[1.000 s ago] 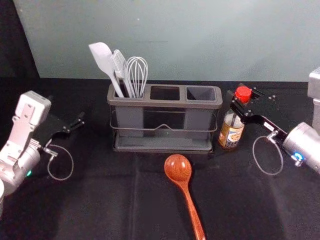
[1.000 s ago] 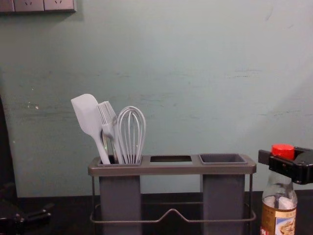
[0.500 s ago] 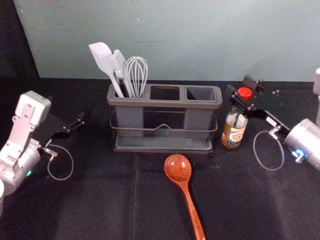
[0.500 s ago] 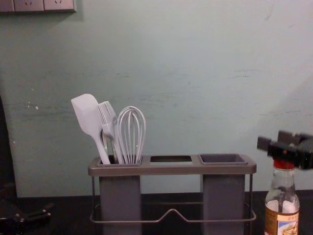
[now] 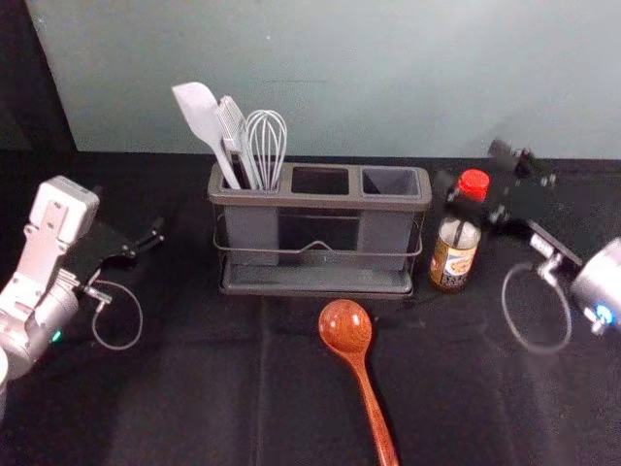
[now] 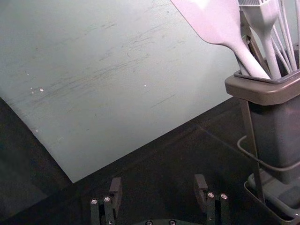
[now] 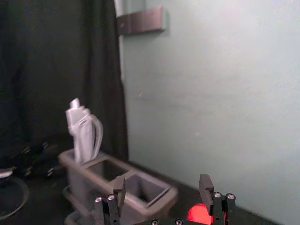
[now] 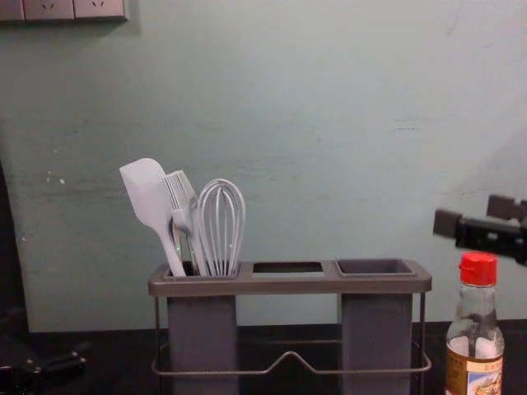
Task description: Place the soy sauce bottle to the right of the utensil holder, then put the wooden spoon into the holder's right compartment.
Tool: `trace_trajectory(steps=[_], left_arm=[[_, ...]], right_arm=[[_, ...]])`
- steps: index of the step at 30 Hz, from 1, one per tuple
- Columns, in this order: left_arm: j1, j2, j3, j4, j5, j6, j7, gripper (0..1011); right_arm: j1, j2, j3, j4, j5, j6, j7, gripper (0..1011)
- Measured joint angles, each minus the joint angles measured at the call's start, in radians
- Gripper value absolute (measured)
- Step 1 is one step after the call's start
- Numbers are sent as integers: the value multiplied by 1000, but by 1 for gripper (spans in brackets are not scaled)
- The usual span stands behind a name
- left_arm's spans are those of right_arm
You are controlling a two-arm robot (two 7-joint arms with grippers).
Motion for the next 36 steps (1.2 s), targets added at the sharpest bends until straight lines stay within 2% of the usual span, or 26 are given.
trace_trajectory(steps=[5,10,13,18,22,25,29,36], left_arm=[[0,0,0,0,0,0,0,1005],[0,0,0,0,0,0,0,1005],[0,0,0,0,0,0,0,1005],[0,0,0,0,0,0,0,1005],[0,0,0,0,0,0,0,1005],[0,0,0,0,0,0,0,1005],[0,0,0,0,0,0,0,1005],[0,0,0,0,0,0,0,1005]], right_arm=[[-67,49,-24,-97,-7,84,-10,1003],[-94,90,-70,-146,-28,153,-4,1002],[-96,107,-109,-152,-47,185,4,1002],[-88,112,-163,-137,-79,240,4,1002],[-64,110,-218,-114,-127,331,-18,1003],[-48,109,-246,-101,-160,372,-23,1002],[-42,100,-255,-92,-175,384,-22,1002],[-41,95,-254,-89,-175,381,-19,1002]])
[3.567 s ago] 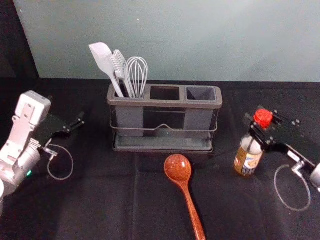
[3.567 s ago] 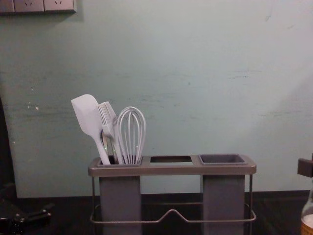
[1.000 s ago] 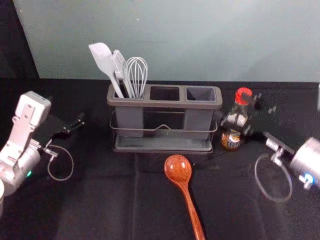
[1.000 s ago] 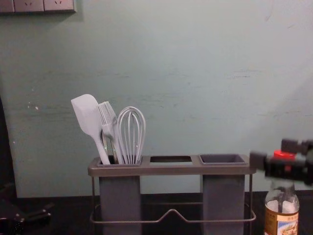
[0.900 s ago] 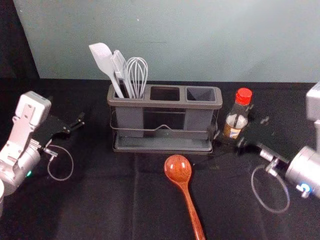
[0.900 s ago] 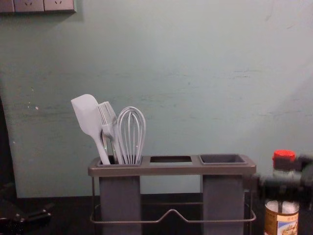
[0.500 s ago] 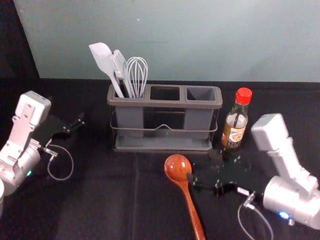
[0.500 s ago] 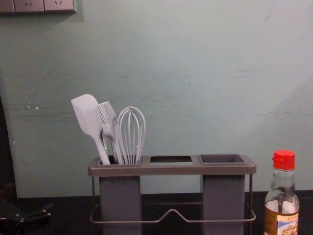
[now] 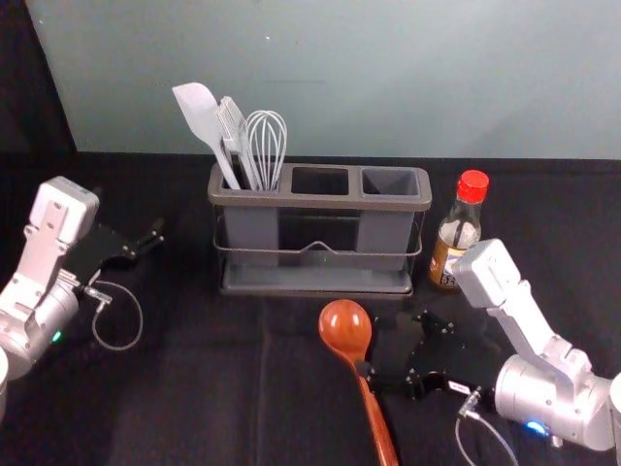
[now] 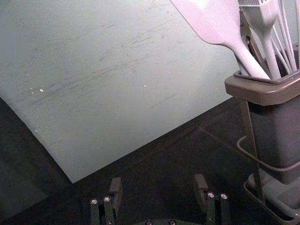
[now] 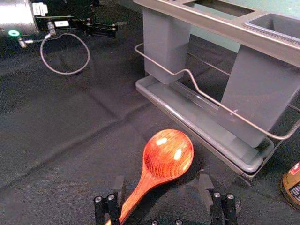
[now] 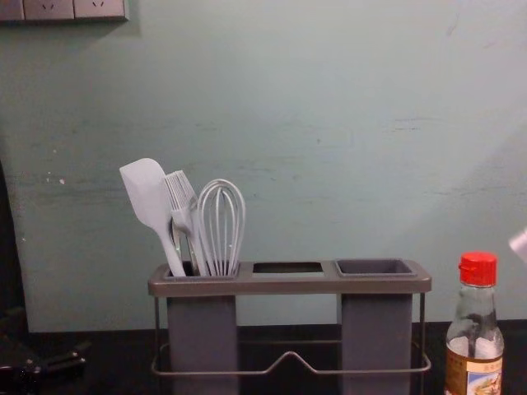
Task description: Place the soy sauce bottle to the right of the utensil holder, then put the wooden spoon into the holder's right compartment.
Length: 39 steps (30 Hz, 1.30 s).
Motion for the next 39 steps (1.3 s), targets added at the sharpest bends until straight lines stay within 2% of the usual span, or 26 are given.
trace_trajectory(steps=[14,17,21,22,26,27,29,30,32,33,36,39], left_arm=[[0,0,0,0,0,0,0,1005],[0,0,0,0,0,0,0,1005],[0,0,0,0,0,0,0,1005],[0,0,0,0,0,0,0,1005],[0,0,0,0,0,0,0,1005],[0,0,0,0,0,0,0,1005],[0,0,0,0,0,0,0,1005],[0,0,0,0,0,0,0,1005],[0,0,0,0,0,0,0,1005],[0,0,0,0,0,0,0,1005],[0,0,0,0,0,0,0,1005],[0,0,0,0,0,0,0,1005]], right_arm=[[3,3,8,0,0,-10,7,1003],[19,4,10,0,-3,8,13,1003],[50,-3,-11,-15,-21,115,7,1002],[58,-9,-17,-27,-27,165,-3,1003],[71,-25,-25,-54,-34,254,-17,1003],[78,-34,-28,-69,-36,301,-24,1002],[84,-44,-30,-84,-40,343,-34,1003],[87,-56,-30,-97,-43,386,-46,1003],[90,-68,-29,-110,-45,425,-57,1003],[93,-85,-27,-123,-51,472,-75,1002],[101,-113,-30,-136,-63,537,-103,1003],[114,-170,-37,-129,-76,612,-137,1003]])
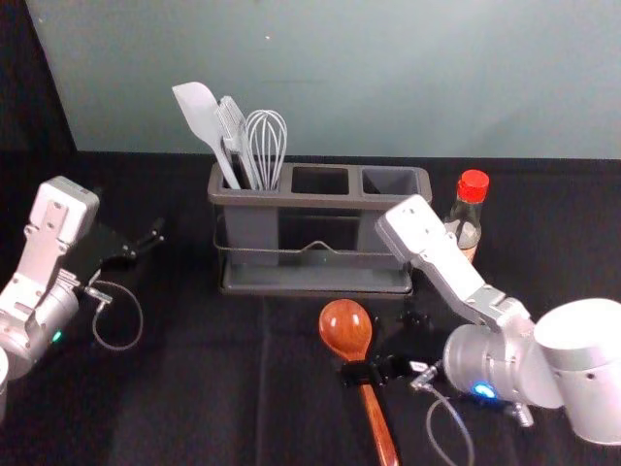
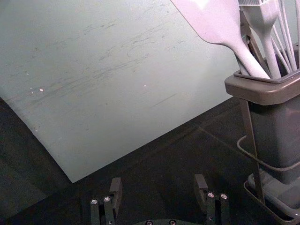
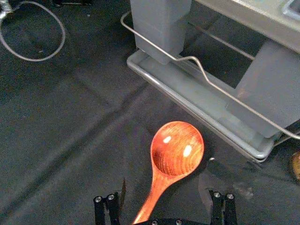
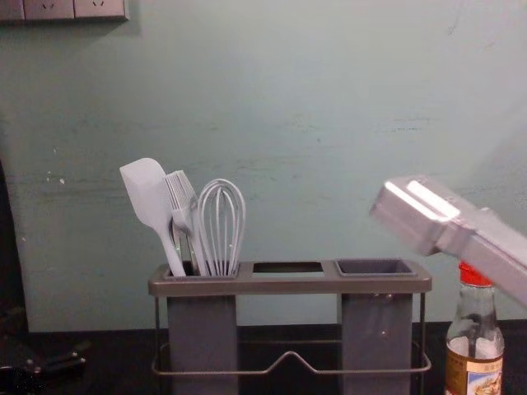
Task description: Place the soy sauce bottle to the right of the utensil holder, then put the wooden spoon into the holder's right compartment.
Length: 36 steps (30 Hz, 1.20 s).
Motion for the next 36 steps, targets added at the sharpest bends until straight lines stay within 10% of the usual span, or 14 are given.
trace_trajectory(steps=[16,36], left_arm=[[0,0,0,0,0,0,0,1005],[0,0,0,0,0,0,0,1005]], right_arm=[[35,-190,26,148,-42,39,-92,1003],[78,-235,28,207,-102,45,-95,1003]])
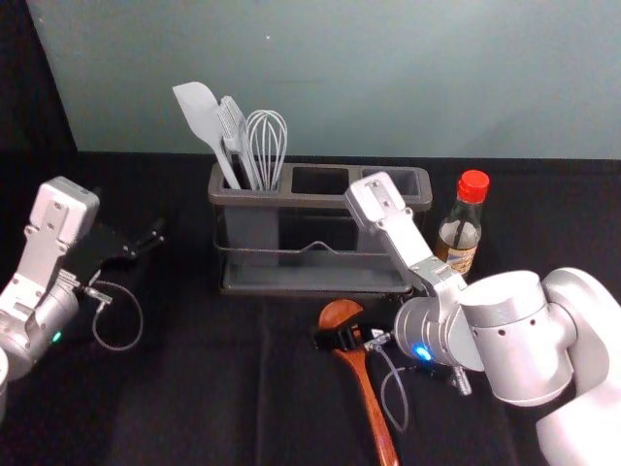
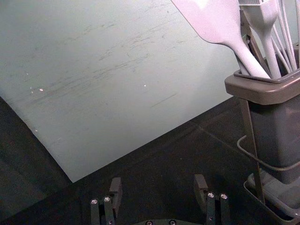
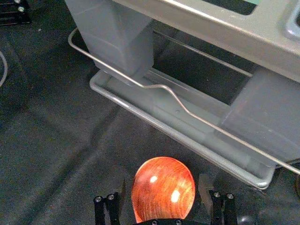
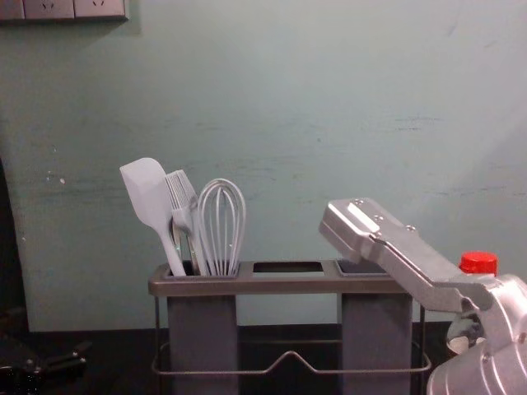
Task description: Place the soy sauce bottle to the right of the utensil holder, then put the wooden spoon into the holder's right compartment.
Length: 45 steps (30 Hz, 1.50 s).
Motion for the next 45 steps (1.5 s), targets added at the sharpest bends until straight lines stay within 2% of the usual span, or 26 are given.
trace_trajectory(steps=[31,35,40,45], left_arm=[[0,0,0,0,0,0,0,1005],[0,0,0,0,0,0,0,1005],[0,0,0,0,0,0,0,1005],[0,0,0,0,0,0,0,1005]], right_arm=[[11,-12,-12,40,-74,3,55,1003],[9,-14,-8,40,-80,-2,63,953],[3,-17,0,38,-88,-4,71,839],[-2,-20,7,36,-95,-7,81,838]])
